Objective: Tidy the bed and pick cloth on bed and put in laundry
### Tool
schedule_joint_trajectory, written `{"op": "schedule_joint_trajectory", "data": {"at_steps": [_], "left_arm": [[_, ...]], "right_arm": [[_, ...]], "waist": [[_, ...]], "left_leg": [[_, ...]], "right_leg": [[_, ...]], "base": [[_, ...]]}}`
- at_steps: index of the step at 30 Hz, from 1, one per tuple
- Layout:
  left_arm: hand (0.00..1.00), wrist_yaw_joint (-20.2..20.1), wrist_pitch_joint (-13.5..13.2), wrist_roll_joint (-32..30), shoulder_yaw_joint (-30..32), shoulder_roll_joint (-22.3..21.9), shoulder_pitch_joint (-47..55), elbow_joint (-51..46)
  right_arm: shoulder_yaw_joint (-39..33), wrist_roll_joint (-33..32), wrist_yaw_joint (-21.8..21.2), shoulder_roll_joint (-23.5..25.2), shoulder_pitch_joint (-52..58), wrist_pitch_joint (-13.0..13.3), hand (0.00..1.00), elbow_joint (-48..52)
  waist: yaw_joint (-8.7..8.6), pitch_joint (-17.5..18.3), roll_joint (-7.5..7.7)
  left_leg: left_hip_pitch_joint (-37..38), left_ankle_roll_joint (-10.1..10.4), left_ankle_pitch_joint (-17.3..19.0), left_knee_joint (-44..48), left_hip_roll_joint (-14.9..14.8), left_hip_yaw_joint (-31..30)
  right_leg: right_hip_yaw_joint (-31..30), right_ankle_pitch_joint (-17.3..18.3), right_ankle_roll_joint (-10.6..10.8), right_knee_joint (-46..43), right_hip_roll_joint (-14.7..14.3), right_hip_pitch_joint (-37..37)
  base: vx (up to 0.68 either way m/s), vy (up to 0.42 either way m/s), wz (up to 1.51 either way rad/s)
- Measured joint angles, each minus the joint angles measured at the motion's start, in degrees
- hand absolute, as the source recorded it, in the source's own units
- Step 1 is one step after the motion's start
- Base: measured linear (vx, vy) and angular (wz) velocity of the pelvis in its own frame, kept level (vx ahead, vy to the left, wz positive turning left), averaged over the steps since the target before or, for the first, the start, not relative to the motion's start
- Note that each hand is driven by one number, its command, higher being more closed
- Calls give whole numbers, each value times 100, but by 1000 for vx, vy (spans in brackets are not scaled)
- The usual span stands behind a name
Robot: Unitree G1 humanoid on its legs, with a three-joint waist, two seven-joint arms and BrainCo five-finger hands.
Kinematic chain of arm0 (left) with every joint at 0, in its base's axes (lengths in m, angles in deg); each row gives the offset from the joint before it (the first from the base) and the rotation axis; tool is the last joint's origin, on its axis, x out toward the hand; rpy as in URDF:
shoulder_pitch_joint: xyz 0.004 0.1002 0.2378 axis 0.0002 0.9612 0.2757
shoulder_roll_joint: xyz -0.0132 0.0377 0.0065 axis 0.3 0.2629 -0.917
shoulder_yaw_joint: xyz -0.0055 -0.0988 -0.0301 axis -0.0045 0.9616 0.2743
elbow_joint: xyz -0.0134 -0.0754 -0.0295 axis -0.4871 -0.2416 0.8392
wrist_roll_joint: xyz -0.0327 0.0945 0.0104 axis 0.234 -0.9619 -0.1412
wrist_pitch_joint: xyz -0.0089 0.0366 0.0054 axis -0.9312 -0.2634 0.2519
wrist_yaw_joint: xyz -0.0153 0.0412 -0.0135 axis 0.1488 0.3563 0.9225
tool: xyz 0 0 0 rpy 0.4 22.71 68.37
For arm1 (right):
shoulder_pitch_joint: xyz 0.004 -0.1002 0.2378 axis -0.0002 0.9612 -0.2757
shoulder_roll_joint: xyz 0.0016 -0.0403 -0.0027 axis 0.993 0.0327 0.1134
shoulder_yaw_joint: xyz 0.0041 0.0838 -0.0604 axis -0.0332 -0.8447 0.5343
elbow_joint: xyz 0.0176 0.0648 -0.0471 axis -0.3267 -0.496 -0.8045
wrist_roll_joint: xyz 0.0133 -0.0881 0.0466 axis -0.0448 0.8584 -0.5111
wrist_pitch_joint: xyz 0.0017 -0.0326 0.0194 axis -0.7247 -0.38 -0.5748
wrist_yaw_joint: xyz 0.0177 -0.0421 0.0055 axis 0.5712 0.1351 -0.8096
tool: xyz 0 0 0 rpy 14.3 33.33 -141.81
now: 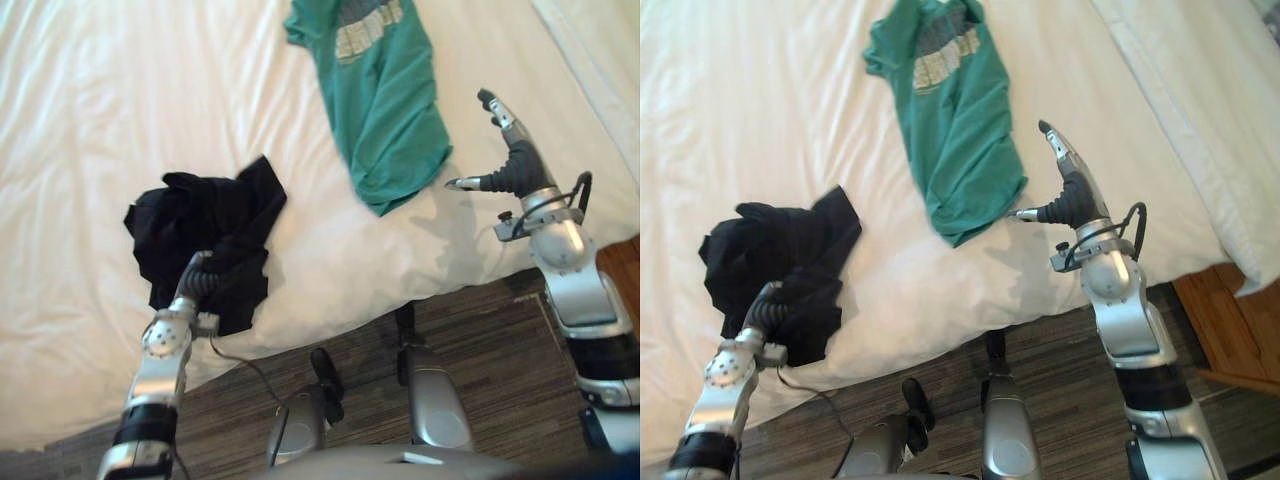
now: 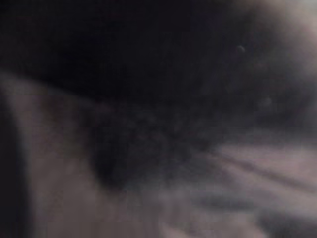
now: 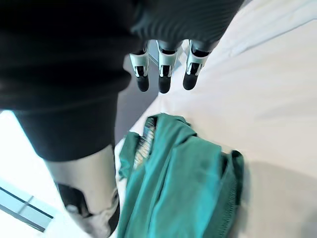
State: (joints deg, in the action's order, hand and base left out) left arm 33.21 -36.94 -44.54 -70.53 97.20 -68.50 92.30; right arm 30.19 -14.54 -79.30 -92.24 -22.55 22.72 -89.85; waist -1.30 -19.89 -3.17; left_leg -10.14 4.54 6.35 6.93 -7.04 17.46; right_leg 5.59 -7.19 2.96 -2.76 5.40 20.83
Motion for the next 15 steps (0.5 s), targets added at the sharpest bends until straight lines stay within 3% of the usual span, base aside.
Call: {"op": "schedule_joint_trajectory", "data": {"at_steps": [3, 4, 9, 15], "left_arm": [[100, 253, 0, -494, 3, 10, 21, -298], [100, 319, 0, -605, 6, 12, 25, -449], [100, 465, 0, -735, -1, 14, 25, -979], [100, 640, 0, -849, -71, 15, 37, -1221]], "right_arm": [[233, 104, 73, -39, -703, -266, 0, -780], [331, 103, 79, -60, -947, -340, 0, -956], [520, 105, 93, -312, -1718, -613, 0, -1568], [574, 102, 109, -493, -2101, -901, 0, -1898]], "waist": [[217, -146, 13], [246, -218, 97], [420, -495, 62], [514, -578, 82]], "left_leg": [[-117, 57, -39, 34, -95, -266], [-197, 70, -52, 37, -118, -377], [-350, 87, -87, 24, -166, -597], [-598, 88, -87, 37, -154, -895]], "right_leg": [[227, -95, -35, 261, -79, -160], [325, -96, -36, 317, -99, -165], [484, -105, -42, 442, -146, -166], [526, -114, -29, 480, -146, -11]], "base": [[22, -59, 35], [21, -56, 37], [42, -23, 18], [55, 3, 6]]}}
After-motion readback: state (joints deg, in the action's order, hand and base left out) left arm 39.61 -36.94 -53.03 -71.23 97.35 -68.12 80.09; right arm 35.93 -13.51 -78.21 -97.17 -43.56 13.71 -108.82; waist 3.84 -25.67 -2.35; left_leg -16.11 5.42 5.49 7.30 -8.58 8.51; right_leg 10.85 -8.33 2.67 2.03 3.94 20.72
